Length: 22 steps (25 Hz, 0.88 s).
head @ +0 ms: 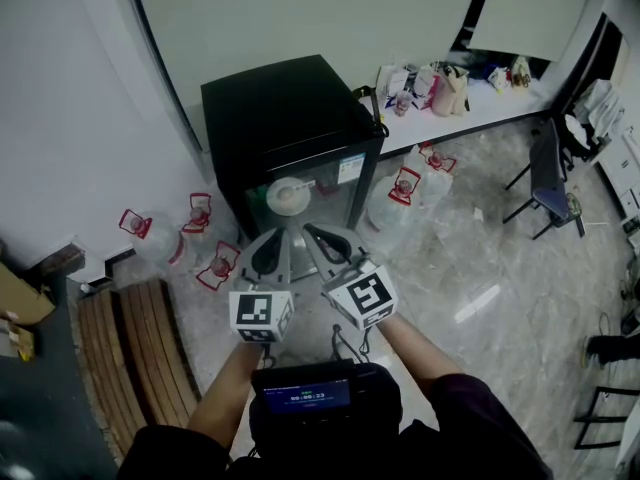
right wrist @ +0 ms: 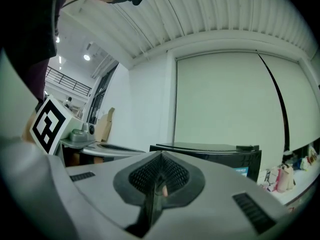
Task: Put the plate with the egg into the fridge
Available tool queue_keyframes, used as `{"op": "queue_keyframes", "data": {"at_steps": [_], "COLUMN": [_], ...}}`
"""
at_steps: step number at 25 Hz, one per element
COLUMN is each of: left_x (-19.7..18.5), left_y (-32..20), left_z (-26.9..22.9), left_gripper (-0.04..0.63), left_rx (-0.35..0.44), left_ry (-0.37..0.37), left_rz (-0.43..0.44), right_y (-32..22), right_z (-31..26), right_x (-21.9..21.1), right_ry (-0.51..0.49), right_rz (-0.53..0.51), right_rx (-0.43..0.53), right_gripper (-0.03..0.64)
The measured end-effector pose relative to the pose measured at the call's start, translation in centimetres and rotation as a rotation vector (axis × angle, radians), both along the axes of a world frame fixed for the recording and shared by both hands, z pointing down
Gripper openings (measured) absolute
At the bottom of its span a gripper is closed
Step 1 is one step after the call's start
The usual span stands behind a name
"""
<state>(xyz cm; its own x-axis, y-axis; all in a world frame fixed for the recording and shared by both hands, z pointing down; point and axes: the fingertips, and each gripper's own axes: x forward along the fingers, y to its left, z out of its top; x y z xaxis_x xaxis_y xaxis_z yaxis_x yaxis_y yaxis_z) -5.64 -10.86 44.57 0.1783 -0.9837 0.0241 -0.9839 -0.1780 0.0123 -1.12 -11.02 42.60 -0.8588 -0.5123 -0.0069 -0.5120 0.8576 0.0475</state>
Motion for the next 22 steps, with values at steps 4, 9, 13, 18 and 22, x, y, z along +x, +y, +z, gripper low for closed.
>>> {"op": "queue_keyframes", "data": {"at_steps": [4,9,13,18,22], "left_x": [0.3,0.6,0.9,1.1,1.4], "left_y": [-0.2,-0.3,-0.5,-0.8,-1.0], "left_z": [0.2,0.4,0.5,0.7,0.6], "left_gripper": [0.009,0.01,0.009,0.009,0.009], "left_rx": [0.001,-0.015,-0.019,-0.023,-0.023], "left_ry": [-0.004,-0.005,-0.005,-0.007,-0.006], "left_rz": [0.002,-0.003,-0.001,-0.002,-0.007], "right_y": [-0.3,-0.6,-1.0,-1.3,-1.4], "right_z": [-0.2,-0.2,-0.2,-0.1,0.0], "right_x": [0.3,0.6,0.9,1.2,1.5], "right_ry": [-0.015,-0.012,-0.024,-0.014,-0.011], "right_rz": [0.004,0.005,0.007,0.013,0.013], "right_rx": [0.015,0.012,0.036,0.002,-0.004], "right_gripper": [0.006,0.007,0.007,0.007,0.007]}}
